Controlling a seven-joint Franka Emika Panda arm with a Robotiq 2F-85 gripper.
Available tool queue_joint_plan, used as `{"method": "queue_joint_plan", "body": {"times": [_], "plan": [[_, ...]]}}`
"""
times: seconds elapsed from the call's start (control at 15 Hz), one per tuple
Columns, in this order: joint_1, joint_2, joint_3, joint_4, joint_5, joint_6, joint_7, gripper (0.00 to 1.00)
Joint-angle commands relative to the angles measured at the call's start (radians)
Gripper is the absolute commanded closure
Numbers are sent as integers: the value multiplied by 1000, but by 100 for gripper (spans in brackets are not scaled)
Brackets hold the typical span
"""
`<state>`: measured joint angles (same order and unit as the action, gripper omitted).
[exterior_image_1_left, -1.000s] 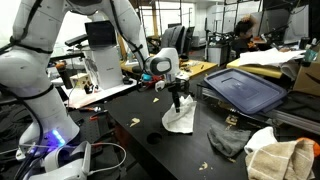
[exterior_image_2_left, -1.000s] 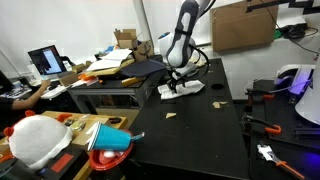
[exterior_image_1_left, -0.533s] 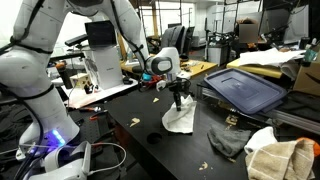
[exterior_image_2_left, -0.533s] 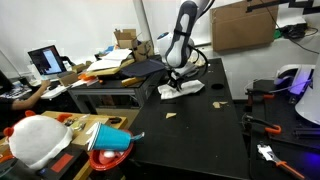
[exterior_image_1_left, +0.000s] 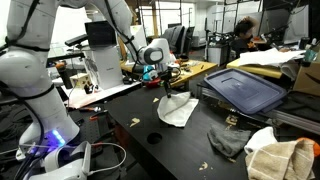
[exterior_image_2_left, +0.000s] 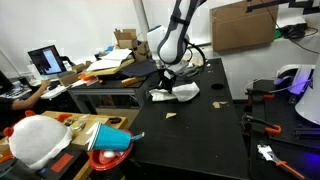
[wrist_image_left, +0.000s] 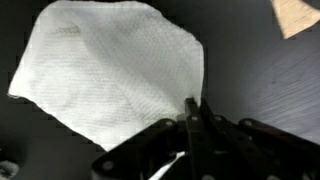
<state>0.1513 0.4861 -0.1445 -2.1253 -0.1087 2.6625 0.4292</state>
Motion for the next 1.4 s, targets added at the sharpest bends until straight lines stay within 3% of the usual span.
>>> {"method": "queue_joint_plan", "body": {"times": [0.0, 0.13, 0.2, 0.27, 0.33, 0.4, 0.47, 0.6, 0.87, 0.93, 1.0, 1.07, 1.33], "plan": [[-37, -113, 125, -73, 102, -68, -134, 99], [-57, -134, 204, -88, 172, -96, -229, 99], [-57, -145, 225, -95, 190, -115, -261, 71], [-70, -150, 257, -101, 225, -129, -315, 70], [-73, -154, 276, -105, 244, -150, -352, 94], [-74, -159, 287, -105, 256, -179, -378, 60], [-81, -162, 298, -108, 271, -191, -413, 60], [-72, -177, 279, -119, 262, -176, -403, 46], [-39, -185, 162, -136, 160, -6, -219, 16], [-29, -173, 128, -133, 123, 23, -164, 59], [-13, -158, 90, -125, 79, 32, -94, 54], [7, -148, 55, -127, 37, 52, -20, 55], [150, -83, -100, -119, -58, 30, 294, 87]]}}
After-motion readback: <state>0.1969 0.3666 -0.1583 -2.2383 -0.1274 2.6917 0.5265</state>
